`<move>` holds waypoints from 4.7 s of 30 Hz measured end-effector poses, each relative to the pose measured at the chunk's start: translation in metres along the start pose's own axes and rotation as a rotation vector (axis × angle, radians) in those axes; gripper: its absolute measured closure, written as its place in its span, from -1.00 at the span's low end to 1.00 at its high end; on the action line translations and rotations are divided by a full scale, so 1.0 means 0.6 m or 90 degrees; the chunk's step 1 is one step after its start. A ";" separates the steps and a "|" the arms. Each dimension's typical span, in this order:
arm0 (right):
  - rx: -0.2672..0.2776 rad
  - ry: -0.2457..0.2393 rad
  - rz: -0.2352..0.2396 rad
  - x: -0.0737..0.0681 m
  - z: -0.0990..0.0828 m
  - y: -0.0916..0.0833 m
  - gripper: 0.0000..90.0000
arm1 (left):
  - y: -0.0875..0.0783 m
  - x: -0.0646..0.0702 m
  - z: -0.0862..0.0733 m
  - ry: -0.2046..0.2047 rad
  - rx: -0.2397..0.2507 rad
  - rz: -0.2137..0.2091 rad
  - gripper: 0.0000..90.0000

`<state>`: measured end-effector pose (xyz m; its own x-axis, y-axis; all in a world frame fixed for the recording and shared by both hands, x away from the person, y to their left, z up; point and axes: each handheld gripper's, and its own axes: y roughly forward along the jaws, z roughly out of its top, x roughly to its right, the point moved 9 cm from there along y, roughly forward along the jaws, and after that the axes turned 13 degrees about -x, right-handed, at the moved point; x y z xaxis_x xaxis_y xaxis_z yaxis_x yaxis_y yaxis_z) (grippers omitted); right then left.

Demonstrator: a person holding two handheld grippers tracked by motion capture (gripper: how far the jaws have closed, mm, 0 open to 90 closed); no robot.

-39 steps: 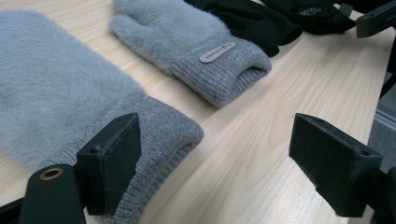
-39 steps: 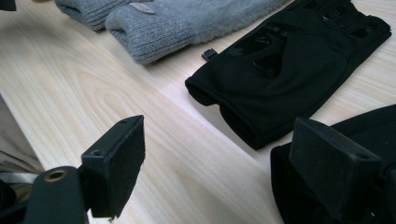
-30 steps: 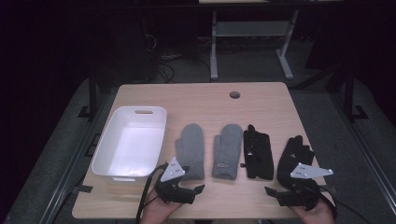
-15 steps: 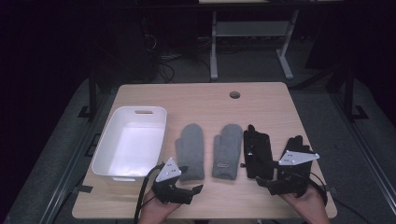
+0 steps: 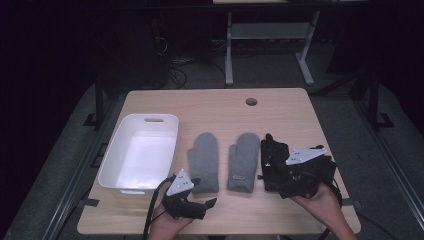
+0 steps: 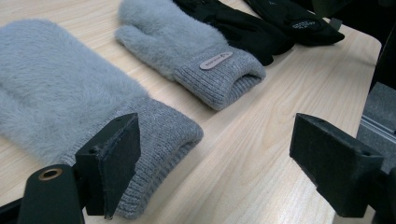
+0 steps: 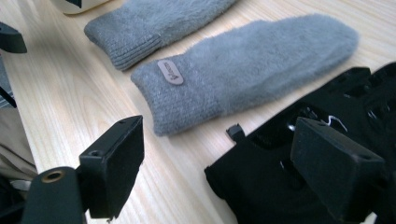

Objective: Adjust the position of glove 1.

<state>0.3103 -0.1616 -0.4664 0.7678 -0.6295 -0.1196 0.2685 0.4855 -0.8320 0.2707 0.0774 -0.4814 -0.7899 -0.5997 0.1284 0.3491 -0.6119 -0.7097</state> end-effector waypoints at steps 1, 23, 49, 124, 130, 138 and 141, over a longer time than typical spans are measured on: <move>-0.002 -0.002 0.002 0.000 0.004 0.001 -0.62 | 0.000 0.000 0.000 -0.002 0.000 -0.001 -0.64; -0.080 -0.053 0.004 0.016 0.085 0.044 -0.55 | -0.009 -0.001 -0.005 0.000 -0.003 0.005 -0.64; -0.204 -0.081 -0.014 0.051 0.112 0.159 -0.22 | -0.013 -0.004 -0.003 -0.007 0.012 0.010 -0.64; -0.149 -0.130 0.083 -0.091 0.267 0.205 0.55 | -0.055 -0.035 0.006 -0.063 0.047 0.040 -0.65; -0.117 -0.098 0.099 -0.079 0.263 0.199 -0.12 | -0.052 -0.037 0.017 -0.074 0.044 0.040 -0.64; -0.080 -0.035 0.081 -0.032 0.265 0.173 -0.32 | -0.047 -0.051 0.022 -0.117 0.029 0.048 -0.63; -0.084 -0.011 0.084 -0.013 0.265 0.171 -0.37 | -0.039 -0.057 0.022 -0.143 0.017 0.042 -0.63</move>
<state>0.4240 -0.0105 -0.4647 0.8014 -0.5545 -0.2243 0.0870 0.4791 -0.8735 0.2963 0.1054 -0.4599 -0.6338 -0.7368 0.2354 0.4122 -0.5792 -0.7032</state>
